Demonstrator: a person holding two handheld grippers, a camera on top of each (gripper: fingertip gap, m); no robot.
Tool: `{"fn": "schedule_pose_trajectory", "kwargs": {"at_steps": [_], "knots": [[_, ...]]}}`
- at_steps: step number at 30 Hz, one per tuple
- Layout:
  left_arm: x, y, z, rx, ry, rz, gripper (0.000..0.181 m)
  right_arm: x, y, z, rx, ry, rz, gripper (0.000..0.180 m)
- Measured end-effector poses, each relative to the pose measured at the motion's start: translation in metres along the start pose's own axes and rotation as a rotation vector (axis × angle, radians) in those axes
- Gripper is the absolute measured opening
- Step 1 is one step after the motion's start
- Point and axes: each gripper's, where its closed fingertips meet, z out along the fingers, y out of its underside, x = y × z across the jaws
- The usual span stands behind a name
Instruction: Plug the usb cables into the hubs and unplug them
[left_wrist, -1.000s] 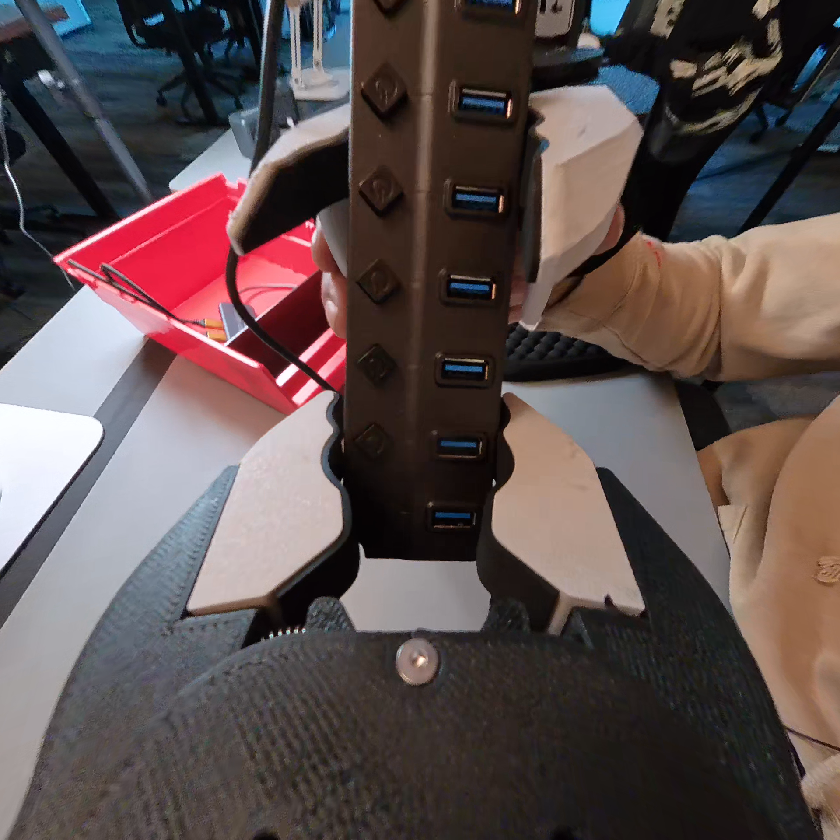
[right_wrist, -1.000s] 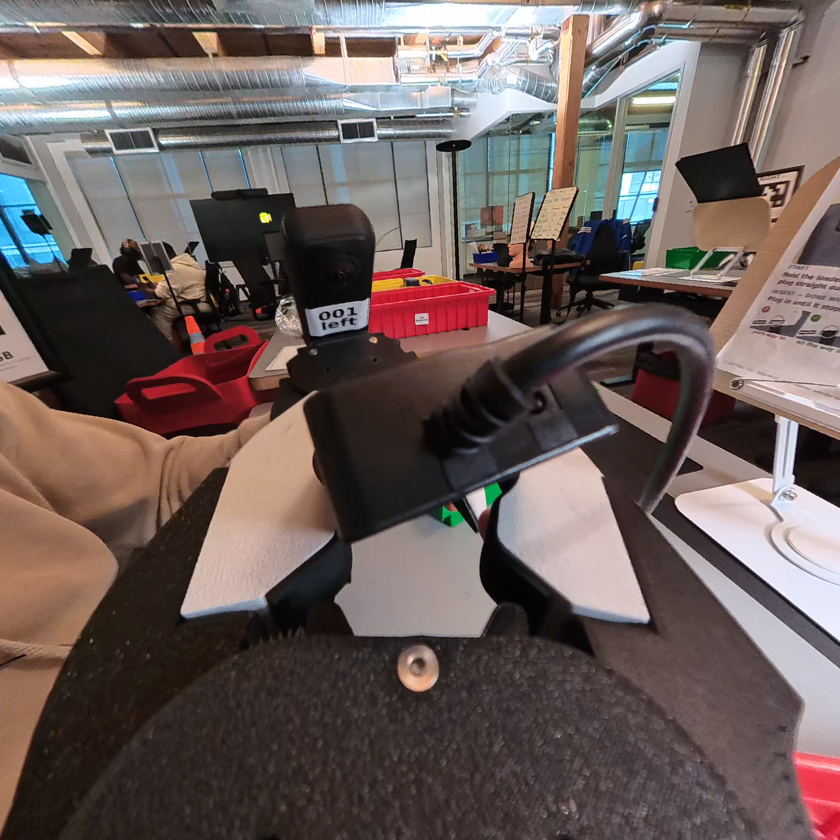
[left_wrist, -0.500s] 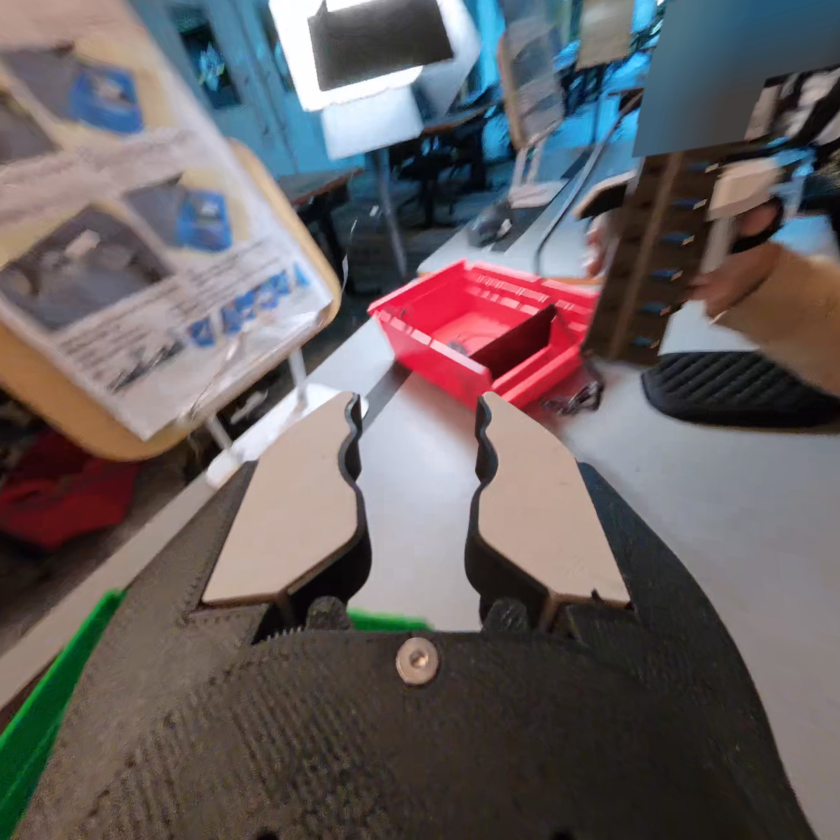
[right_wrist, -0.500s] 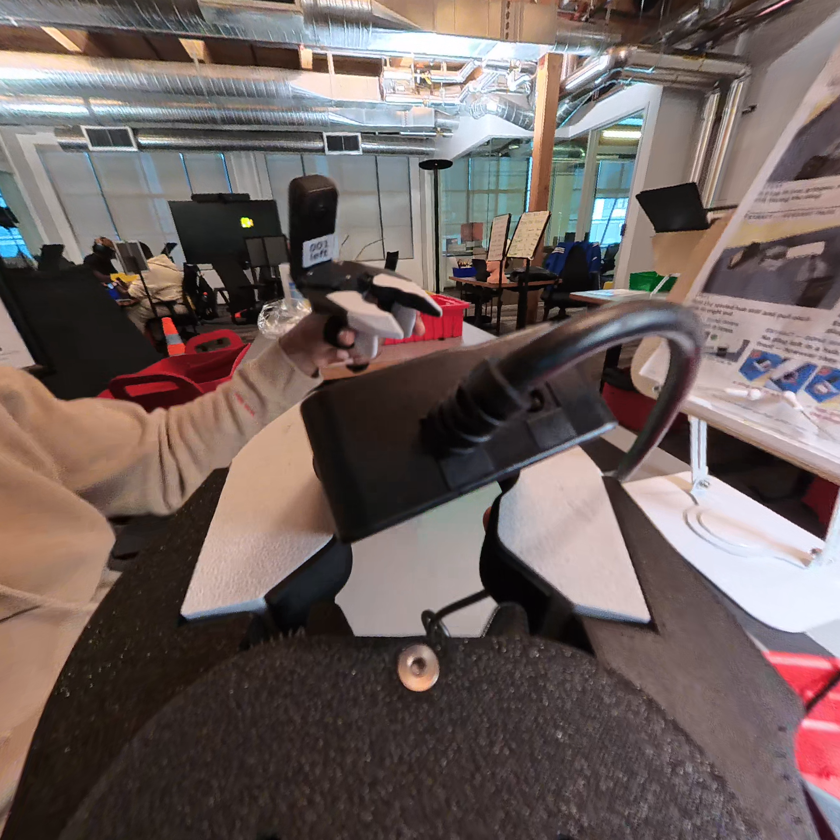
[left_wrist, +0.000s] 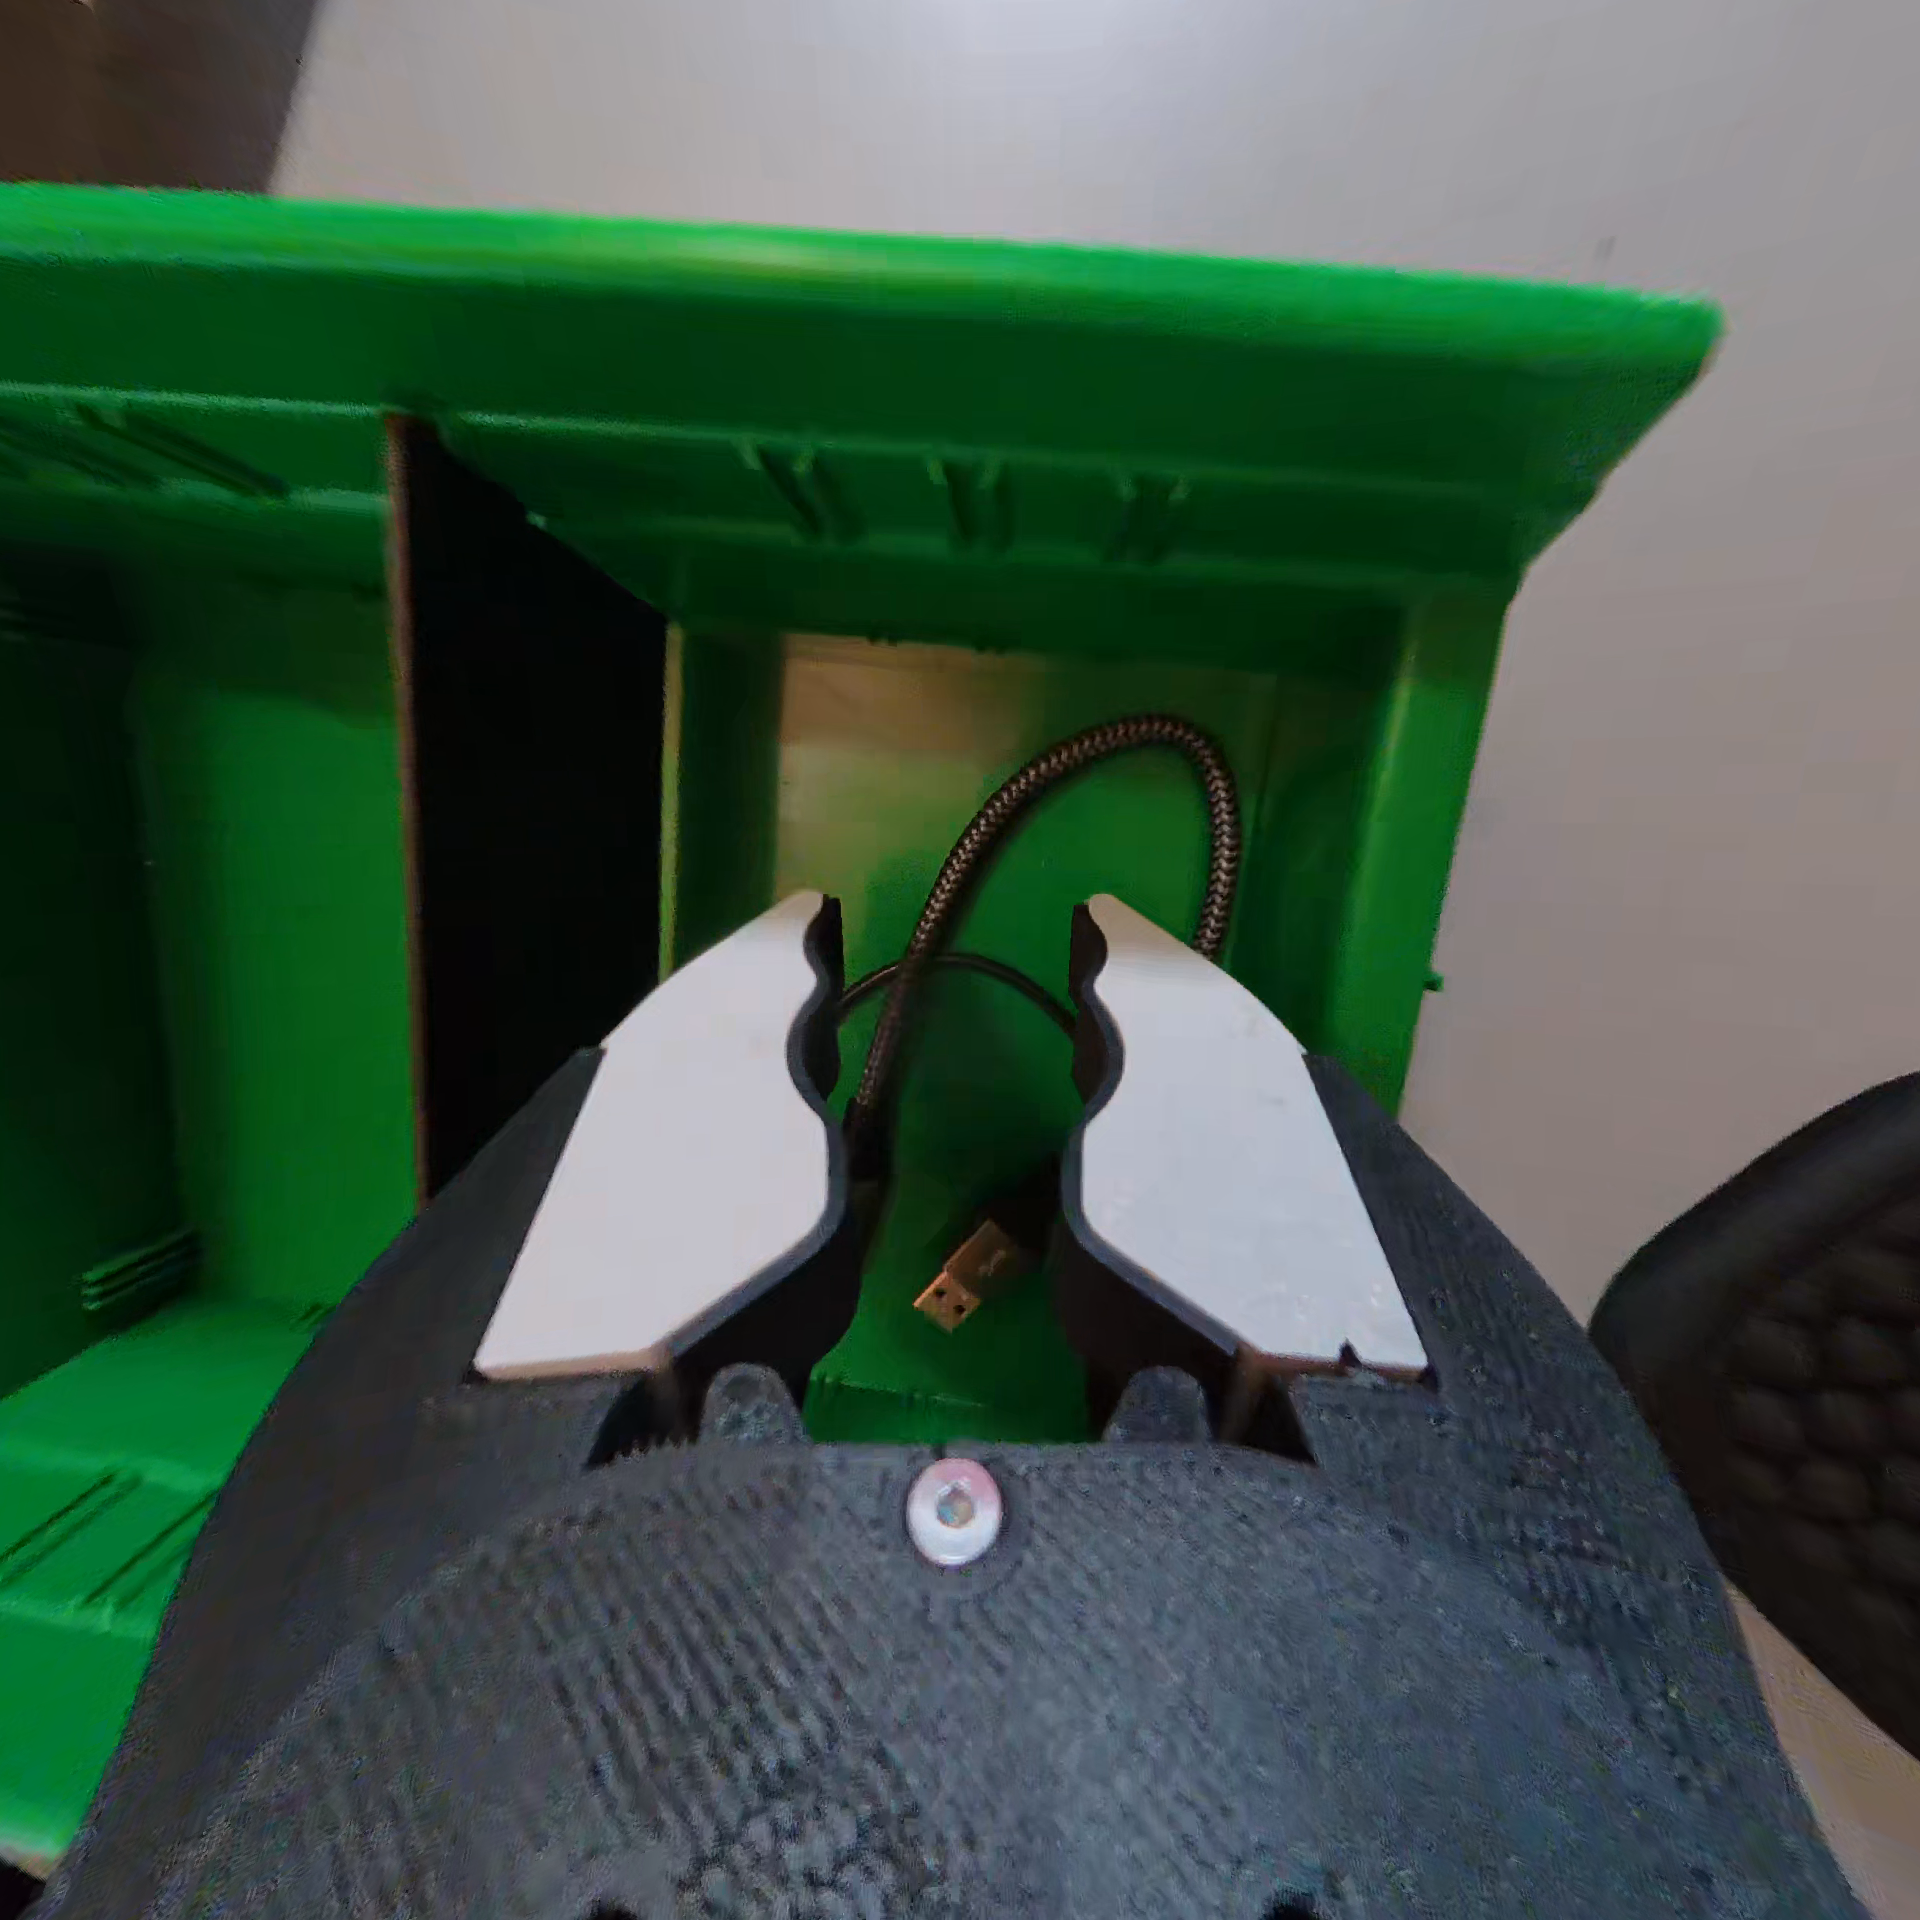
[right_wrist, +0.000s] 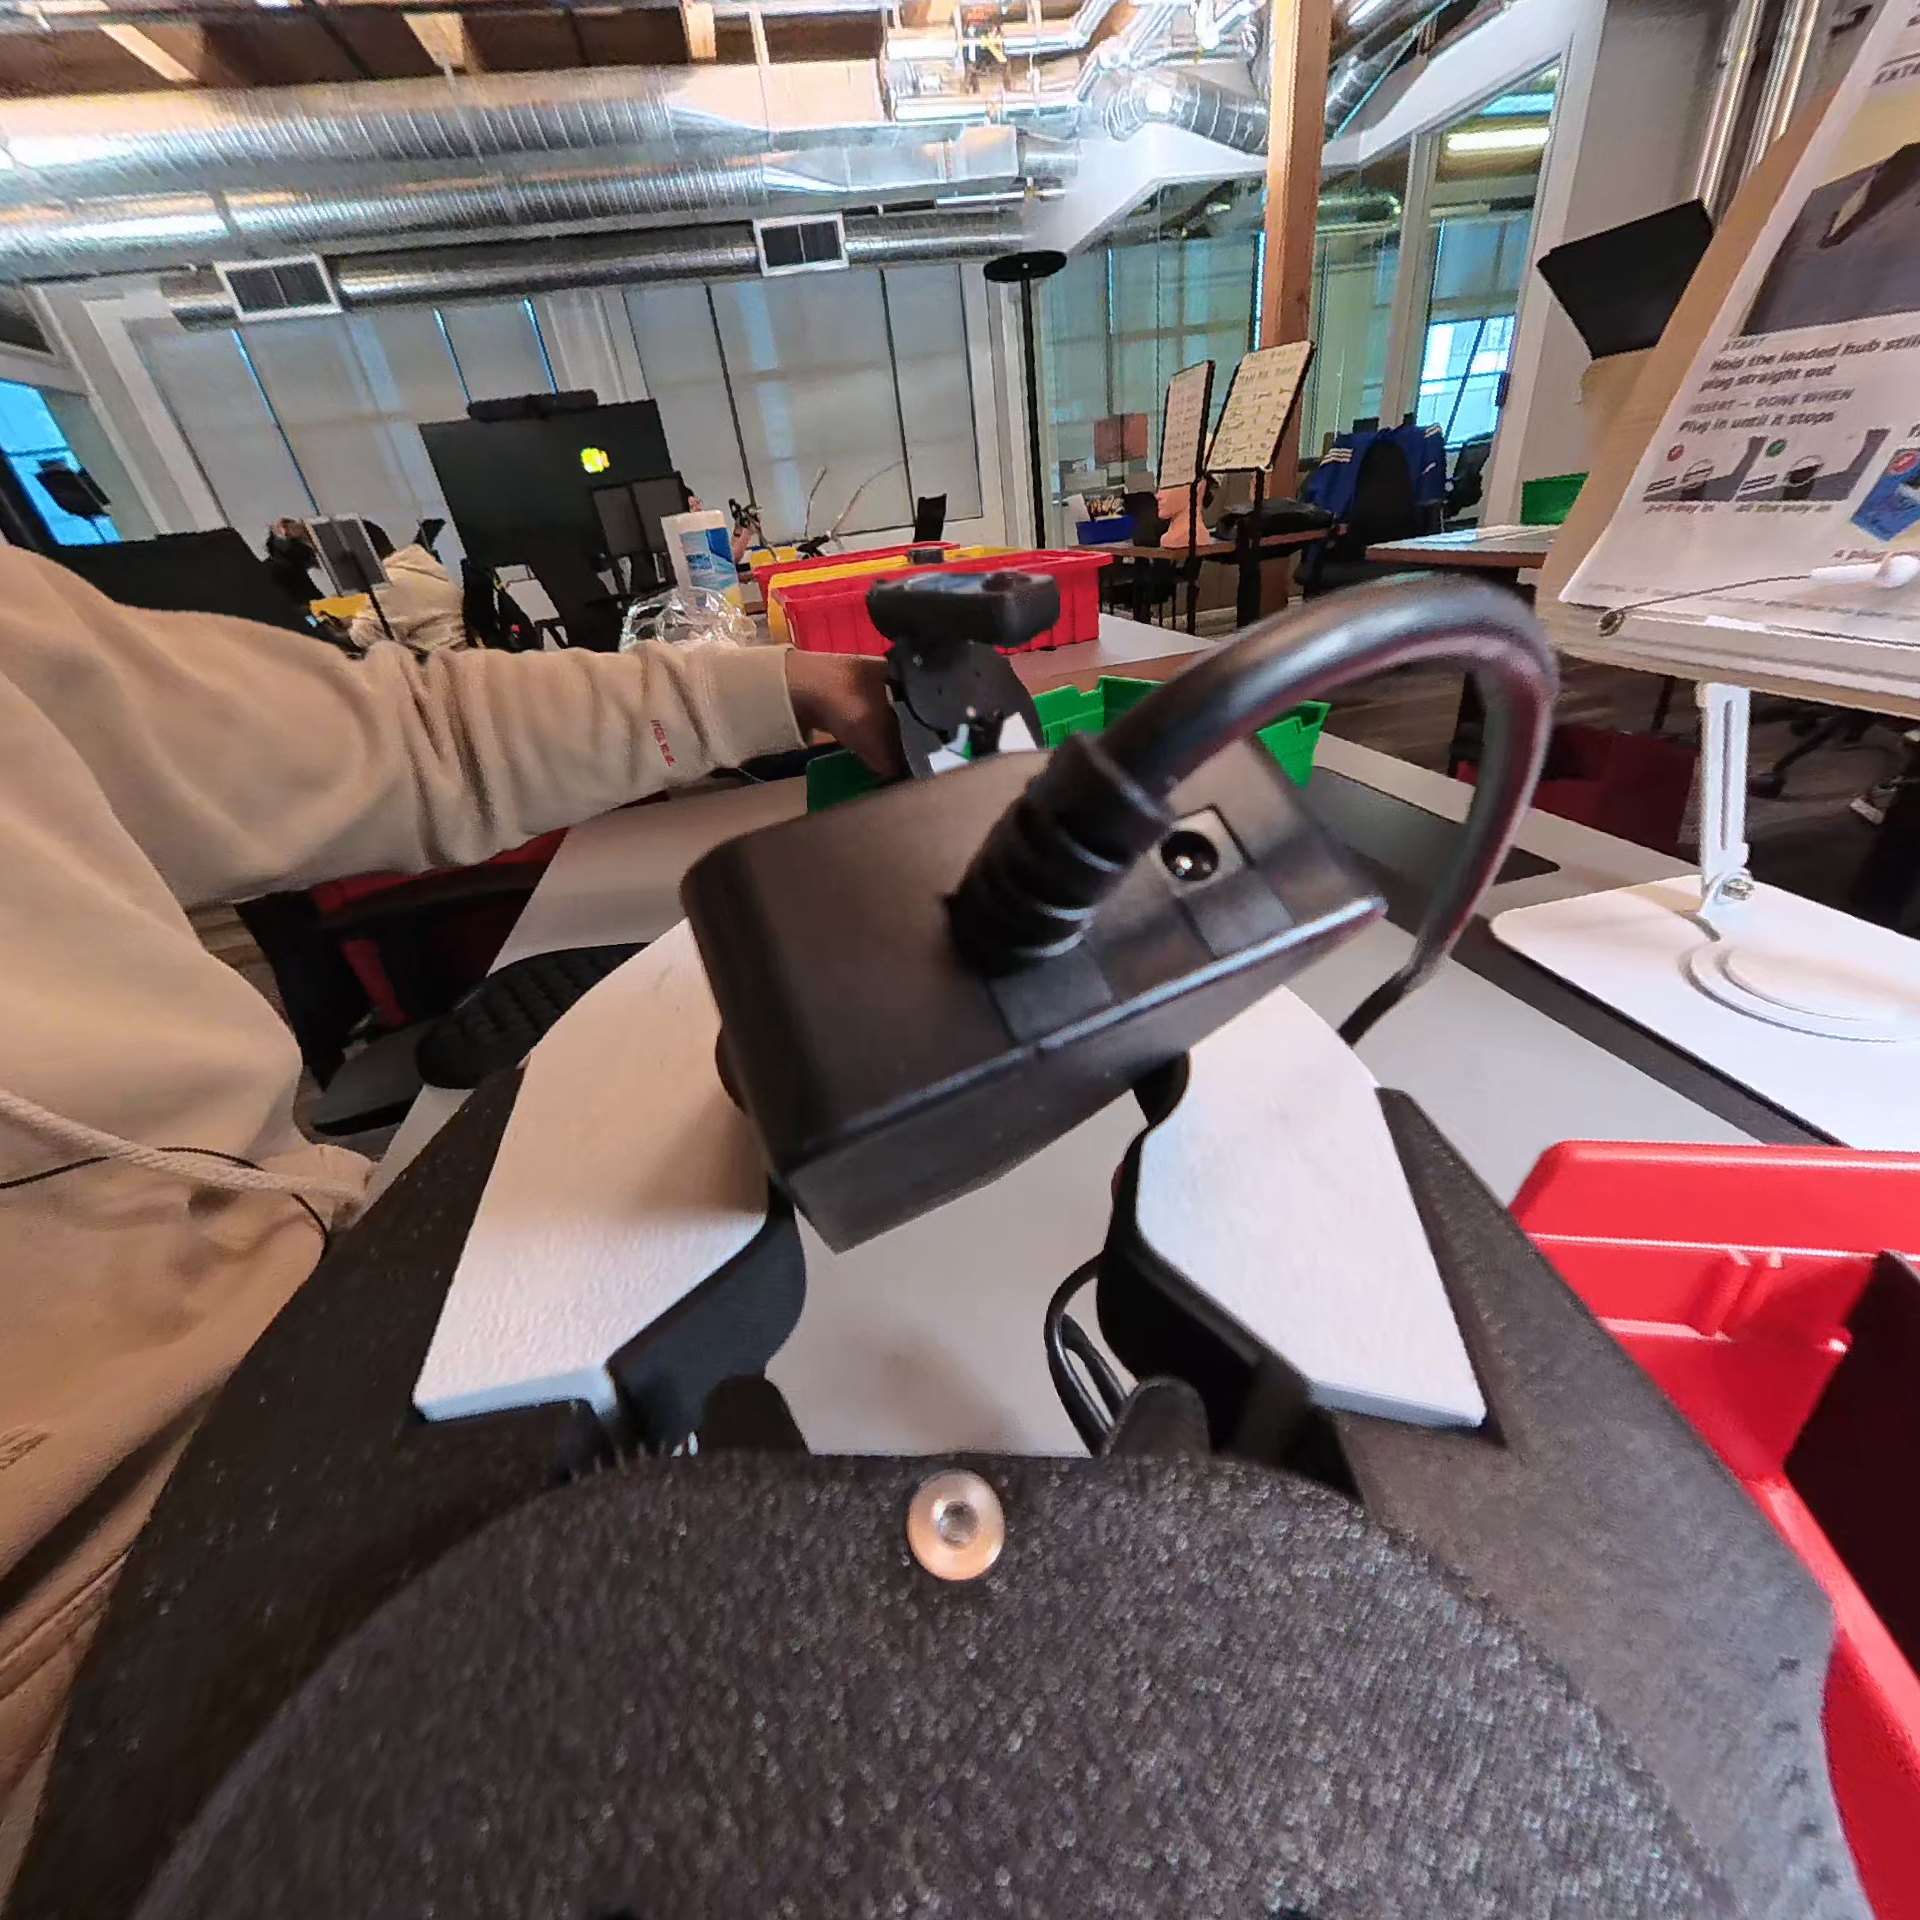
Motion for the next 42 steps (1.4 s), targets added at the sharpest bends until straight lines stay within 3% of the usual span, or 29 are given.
{"fn": "schedule_pose_trajectory", "kwargs": {"at_steps": [11, 16, 19, 27, 31, 34, 37, 42], "knots": [[0.01, 0.007, 0.032, -0.171, 0.124, 0.109, 0.039, 0.0, 0.009, 0.004, -0.017, -0.004, 0.02, 0.07], [0.007, 0.008, 0.031, -0.218, 0.088, 0.146, 0.009, 0.001, 0.013, 0.005, -0.026, -0.005, 0.03, 0.071], [0.003, 0.005, 0.009, -0.224, 0.019, 0.173, 0.007, 0.002, 0.015, 0.004, -0.028, -0.001, 0.036, 0.07], [-0.03, -0.052, -0.135, 0.07, -0.242, 0.076, 0.006, 0.002, 0.012, 0.003, -0.021, 0.007, 0.032, 0.07], [-0.031, -0.077, -0.184, 0.257, -0.298, 0.003, 0.006, 0.0, 0.012, 0.004, -0.029, 0.005, 0.022, 0.07], [-0.017, -0.097, -0.204, 0.435, -0.262, -0.038, 0.006, 0.001, 0.014, 0.004, -0.033, 0.004, 0.023, 0.07], [0.018, -0.122, -0.211, 0.637, -0.12, -0.068, 0.006, 0.002, 0.015, 0.004, -0.031, 0.006, 0.032, 0.07], [0.1, -0.158, -0.181, 1.017, 0.146, -0.032, 0.006, 0.003, 0.017, 0.004, -0.037, 0.016, 0.023, 0.07]]}}
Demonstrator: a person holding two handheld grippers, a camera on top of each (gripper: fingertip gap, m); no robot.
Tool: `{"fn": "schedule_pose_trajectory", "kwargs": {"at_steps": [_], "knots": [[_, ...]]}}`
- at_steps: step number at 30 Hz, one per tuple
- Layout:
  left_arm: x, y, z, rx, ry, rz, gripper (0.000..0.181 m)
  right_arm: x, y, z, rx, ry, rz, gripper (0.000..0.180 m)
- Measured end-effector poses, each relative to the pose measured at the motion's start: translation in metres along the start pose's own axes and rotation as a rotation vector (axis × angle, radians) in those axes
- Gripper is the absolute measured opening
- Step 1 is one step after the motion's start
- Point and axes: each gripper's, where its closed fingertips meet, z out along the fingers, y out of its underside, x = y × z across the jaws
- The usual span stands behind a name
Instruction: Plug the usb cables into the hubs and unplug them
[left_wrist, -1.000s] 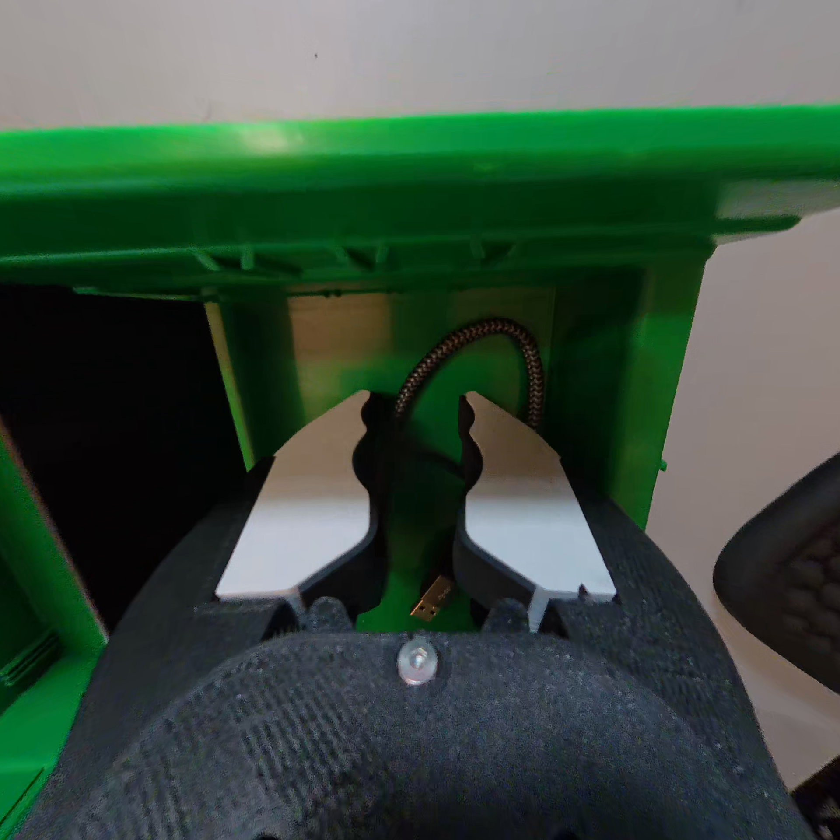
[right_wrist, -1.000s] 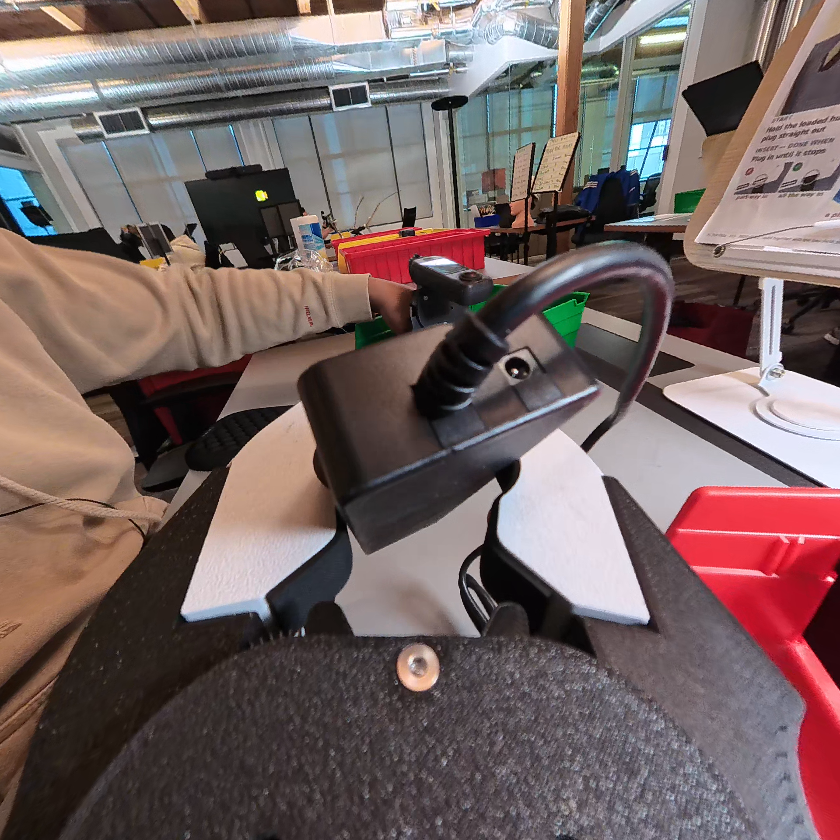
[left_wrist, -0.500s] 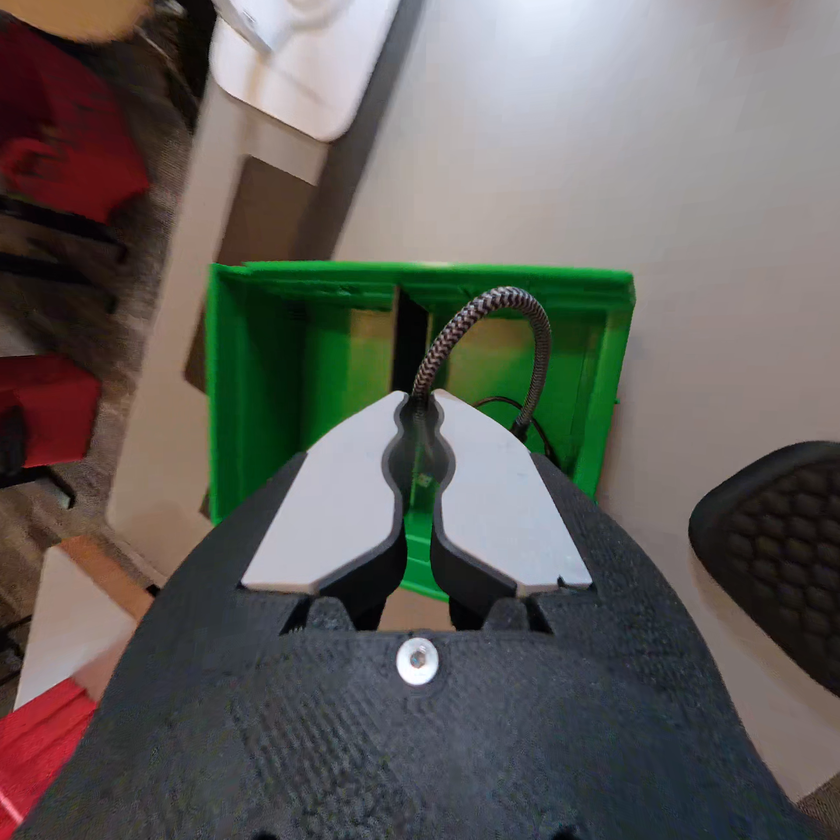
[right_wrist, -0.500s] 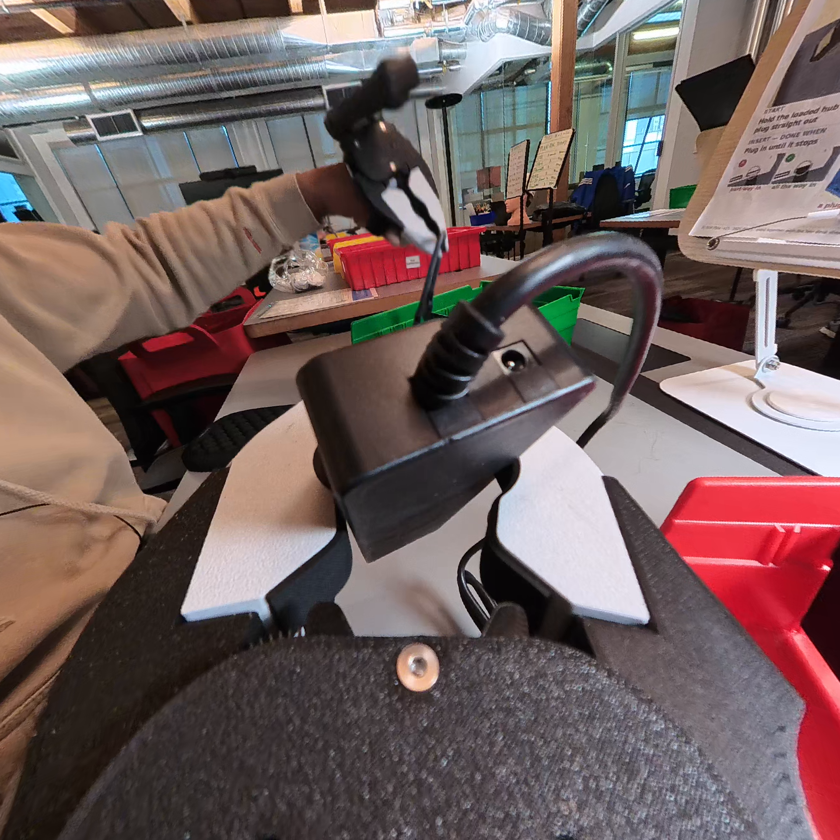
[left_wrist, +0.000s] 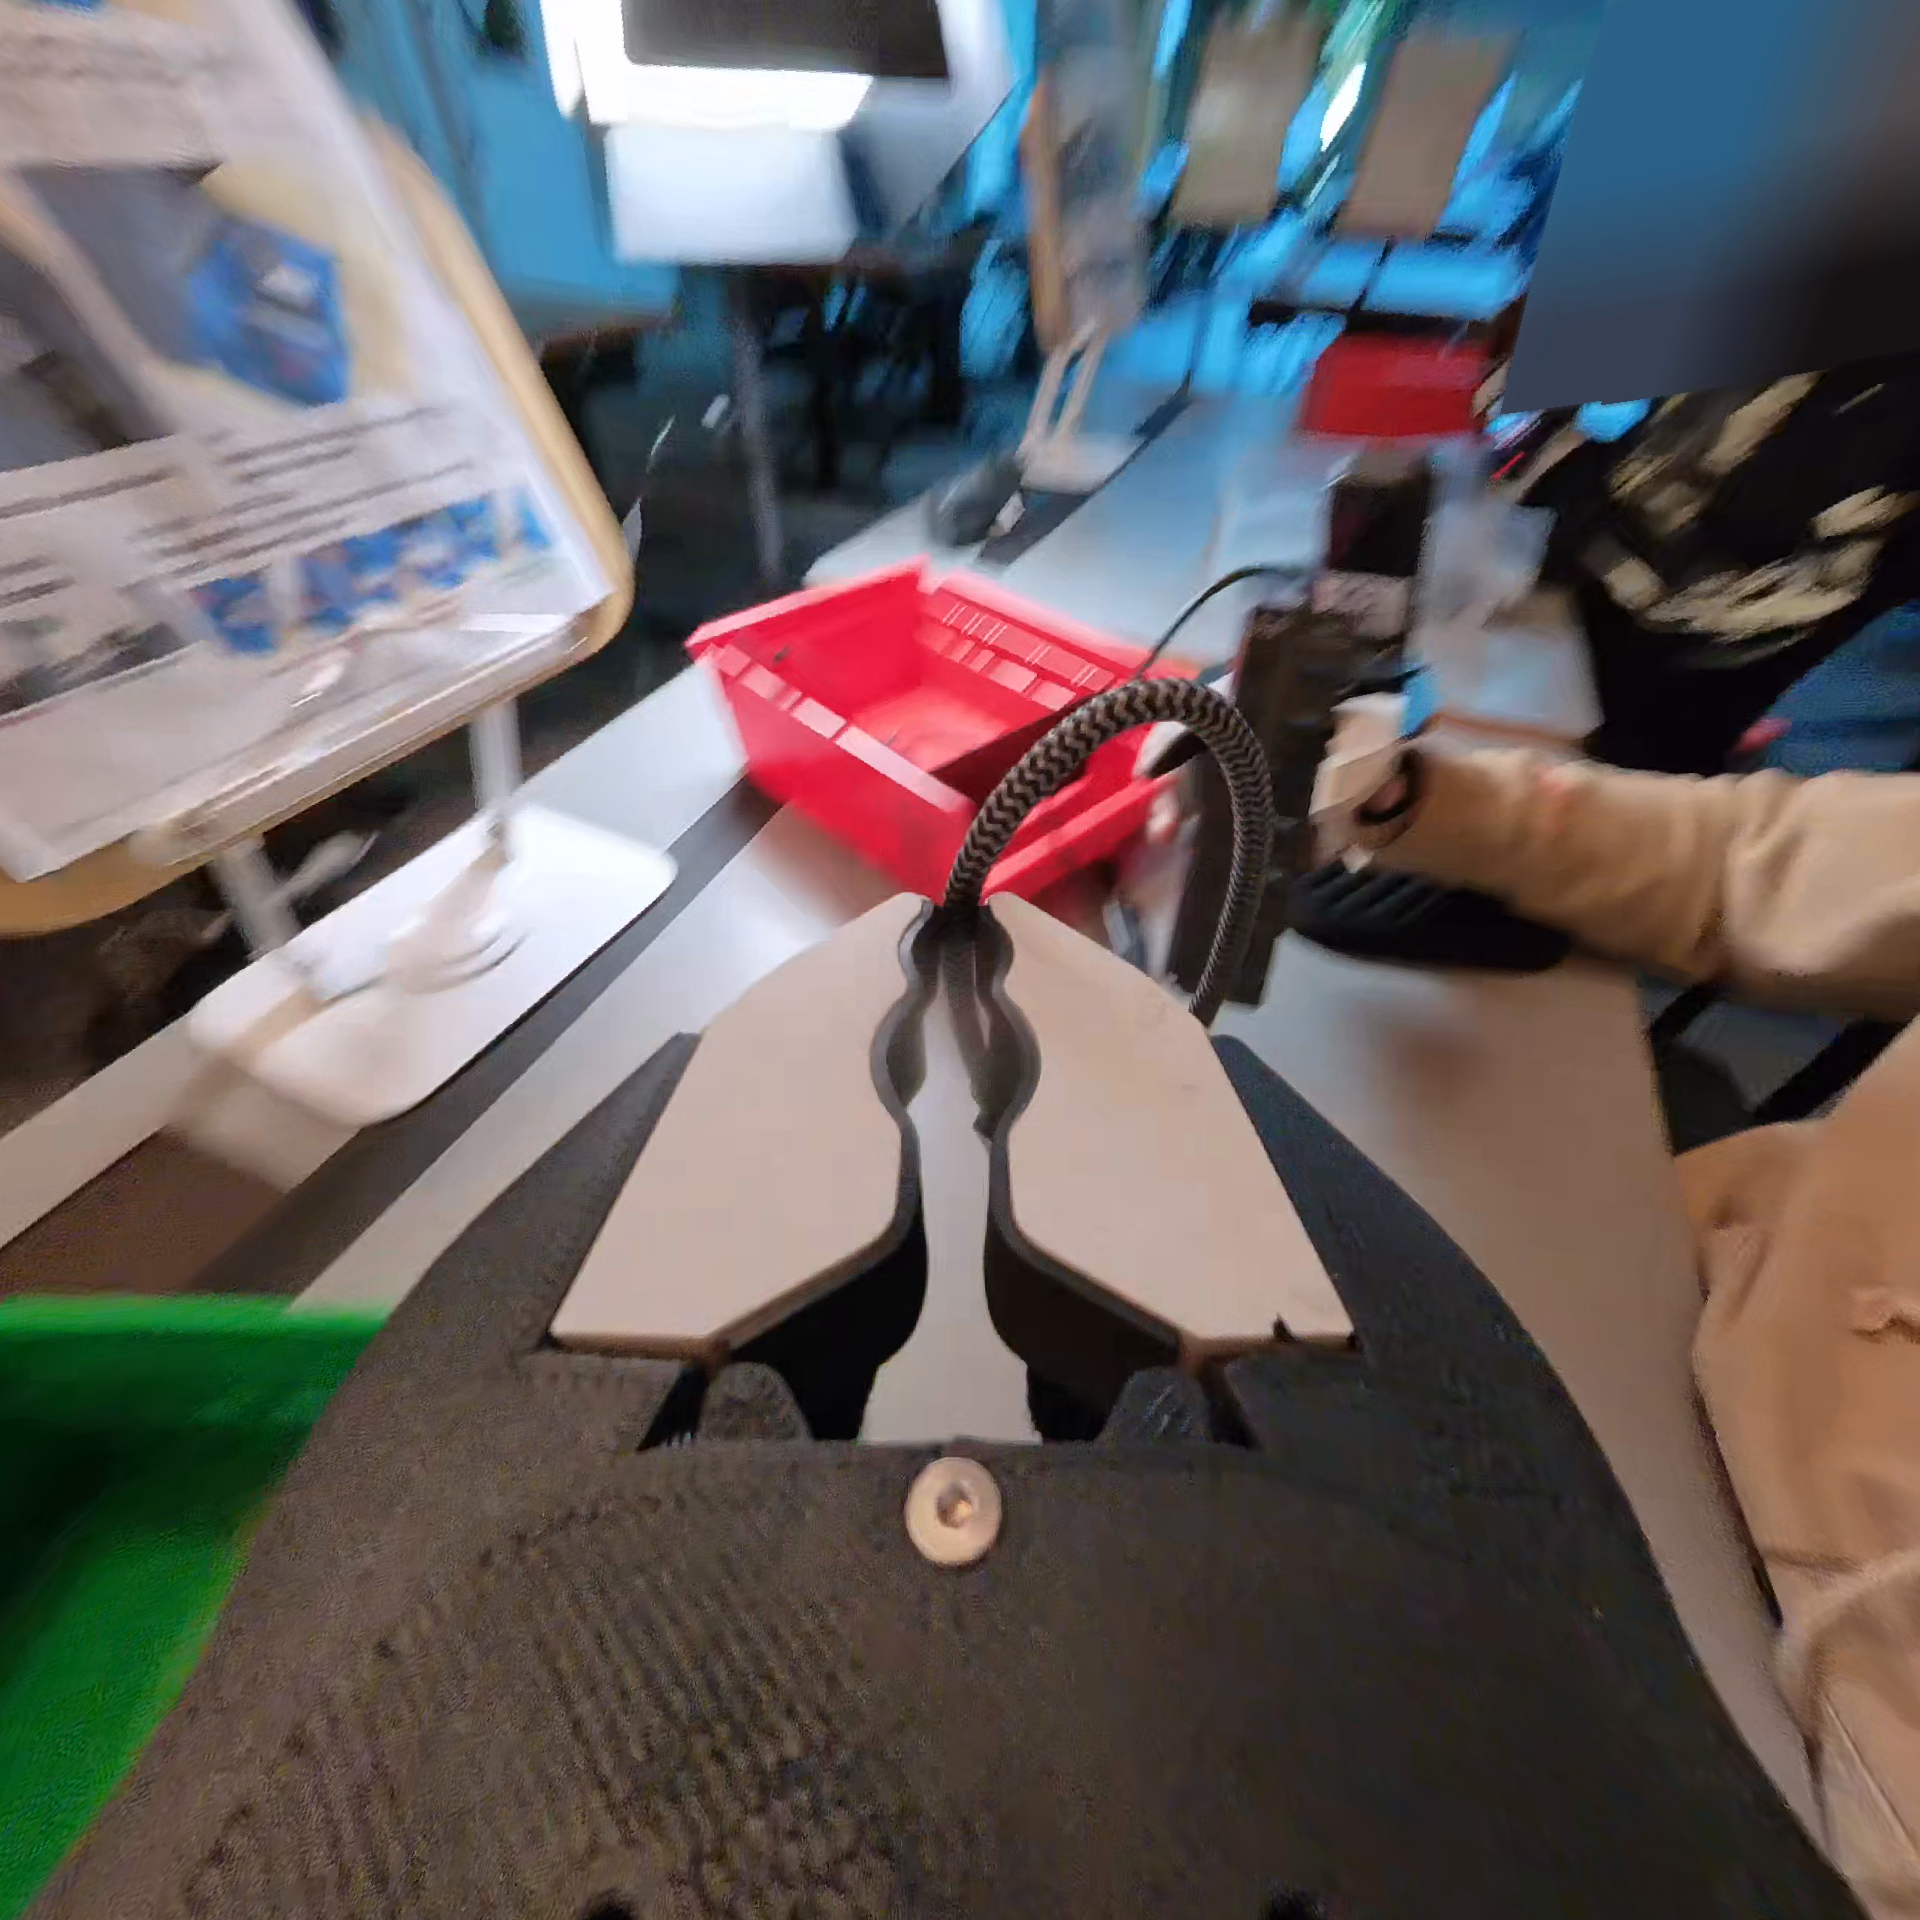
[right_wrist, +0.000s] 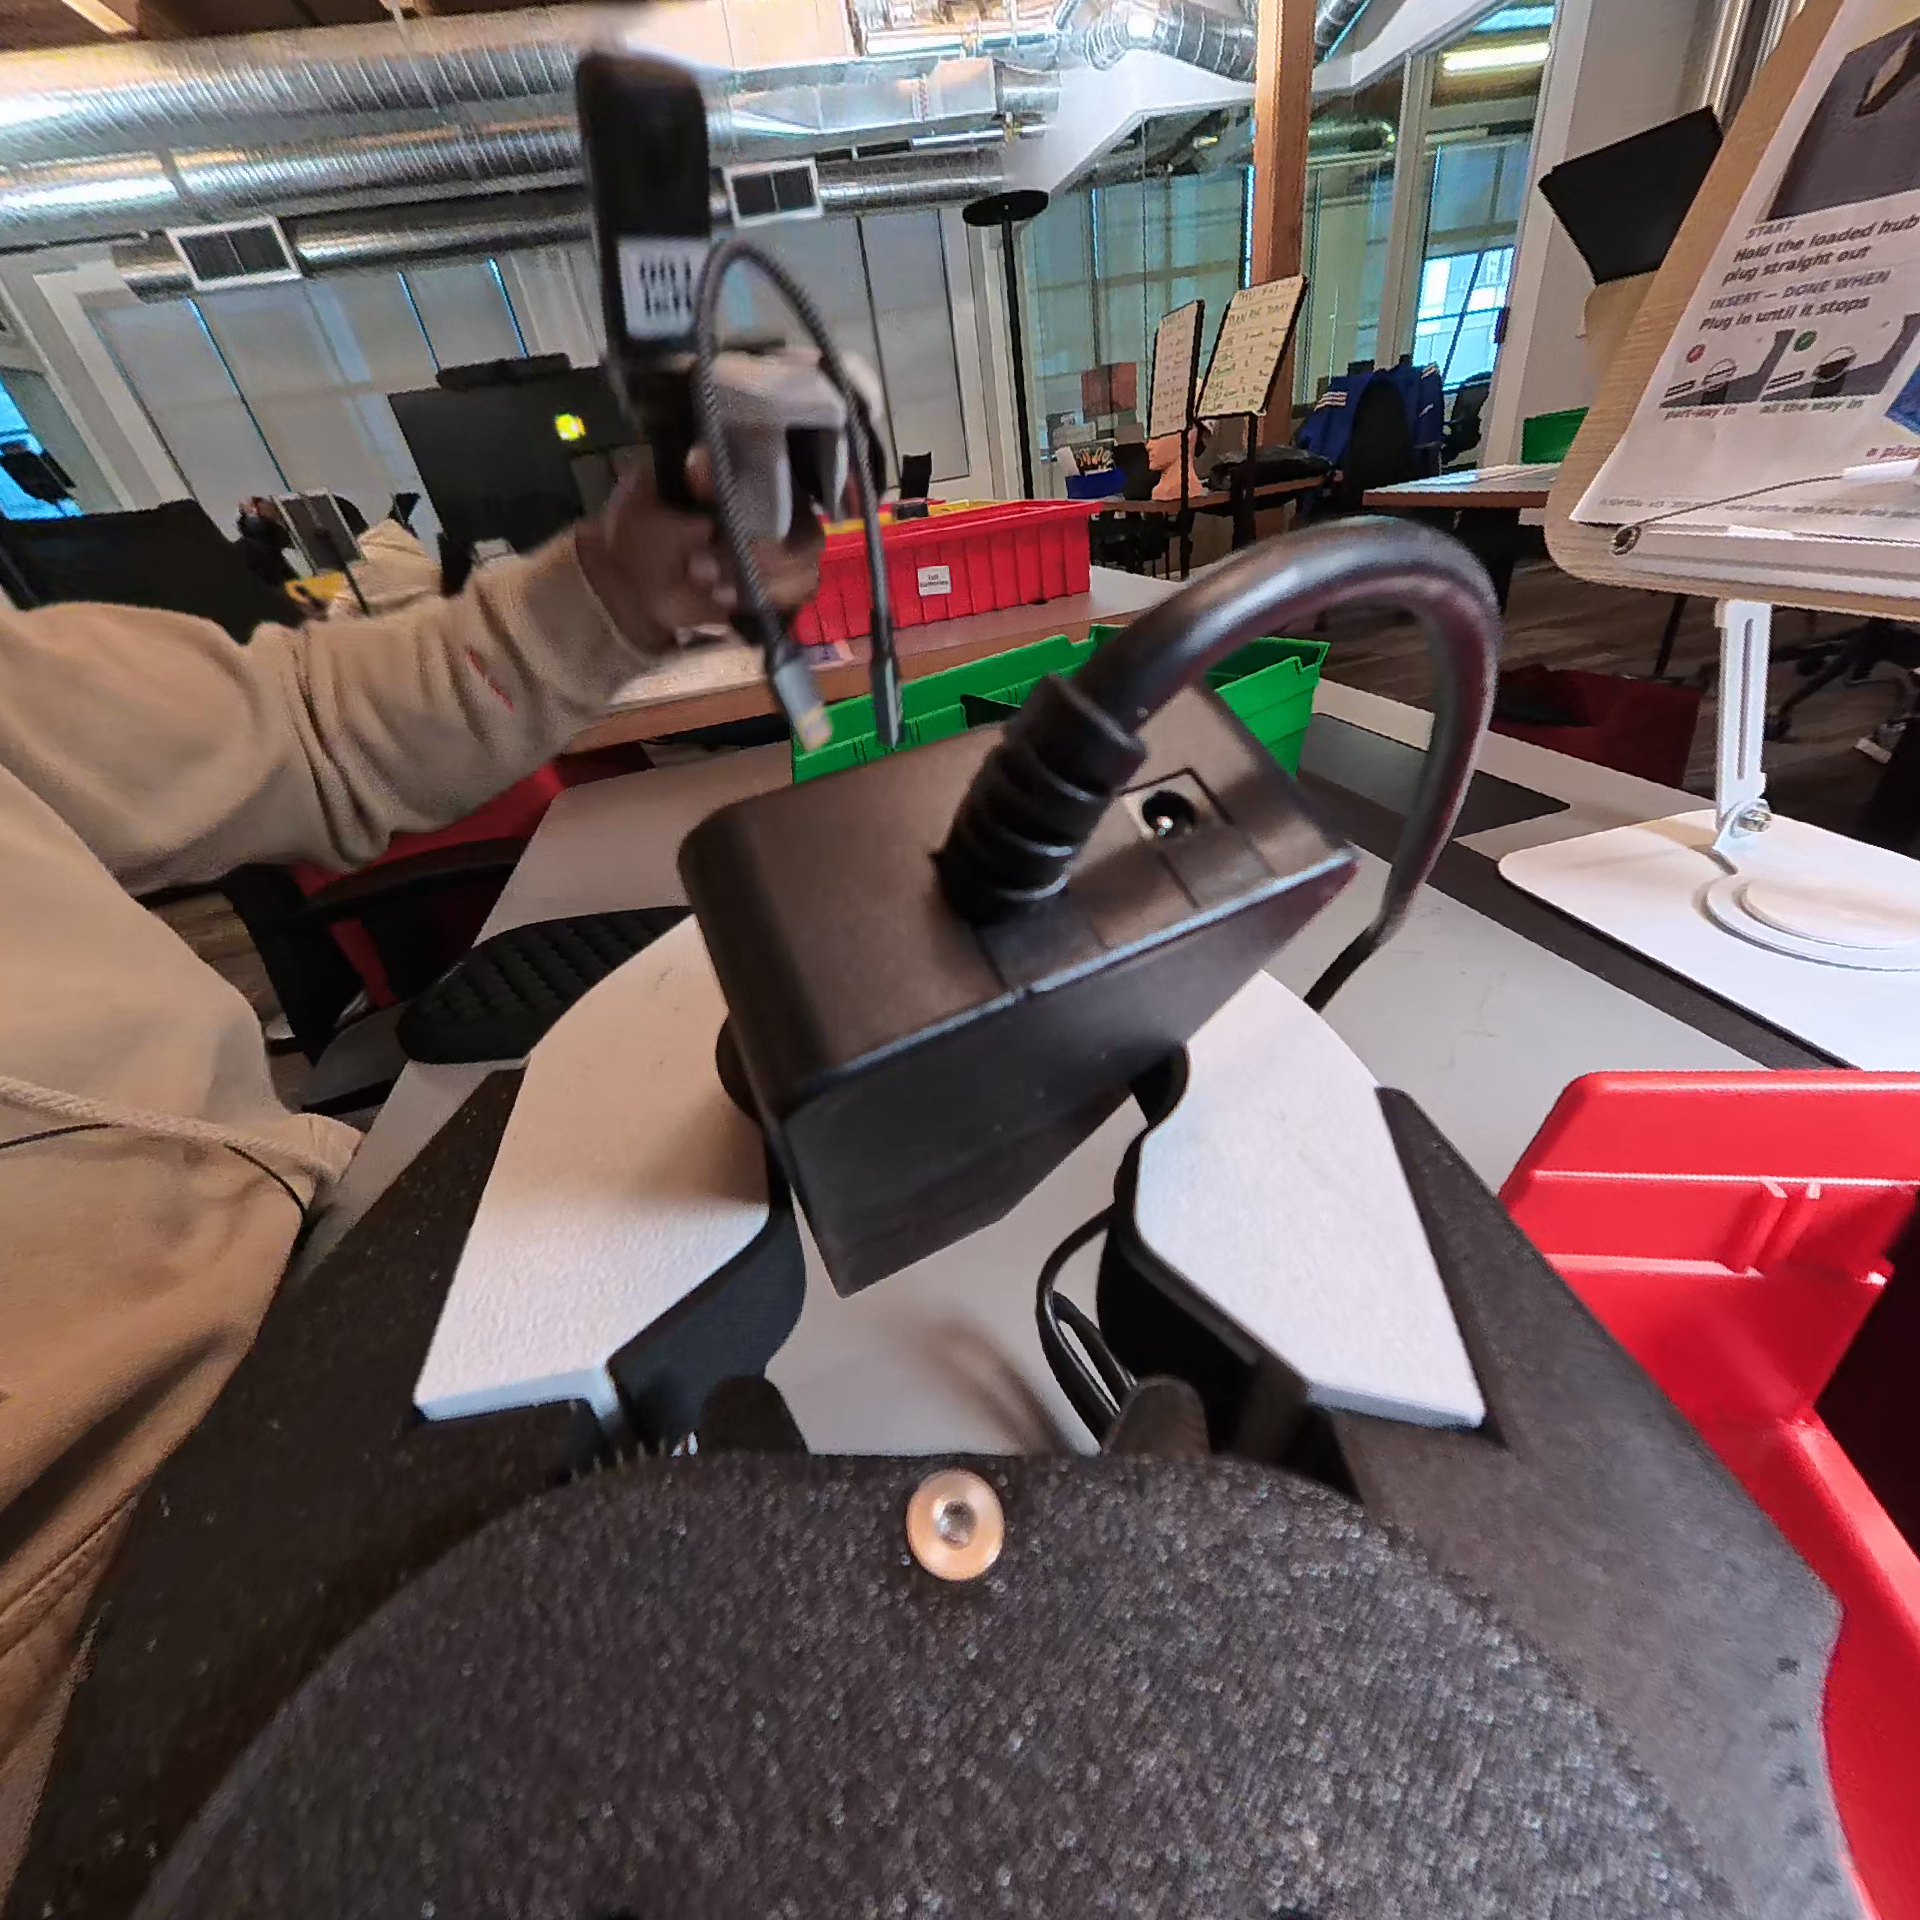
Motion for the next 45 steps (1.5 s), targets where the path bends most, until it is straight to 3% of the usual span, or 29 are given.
{"fn": "schedule_pose_trajectory", "kwargs": {"at_steps": [4, 9, 17, 22, 25, 29, 34, 38, 45], "knots": [[0.044, 0.062, 0.045, 0.175, 0.142, -0.036, 0.006, 0.001, 0.002, -0.001, -0.006, 0.008, -0.007, 0.07], [0.071, 0.131, 0.066, 0.033, 0.296, -0.014, 0.007, 0.002, 0.004, -0.002, -0.012, 0.005, -0.001, 0.07], [0.082, 0.154, 0.029, -0.12, 0.384, 0.145, 0.008, -0.001, 0.01, 0.001, -0.033, -0.005, -0.004, 0.07], [0.074, 0.2, 0.0, -0.468, 0.315, 0.327, 0.006, 0.001, 0.011, 0.001, -0.035, -0.006, 0.002, 0.07], [0.07, 0.218, -0.007, -0.606, 0.267, 0.336, 0.01, 0.0, 0.011, 0.002, -0.032, -0.008, 0.005, 0.07], [0.066, 0.21, -0.017, -0.61, 0.293, 0.23, 0.028, -0.002, 0.01, 0.002, -0.032, -0.009, -0.001, 0.07], [0.067, 0.189, -0.025, -0.552, 0.329, 0.102, 0.029, -0.001, 0.01, 0.002, -0.032, -0.01, 0.002, 0.07], [0.044, 0.177, -0.01, -0.508, 0.151, 0.108, 0.022, 0.0, 0.01, 0.001, -0.029, -0.01, 0.008, 0.07], [0.003, 0.203, 0.046, -0.7, -0.163, 0.089, 0.025, -0.002, 0.012, 0.002, -0.039, -0.014, 0.006, 0.07]]}}
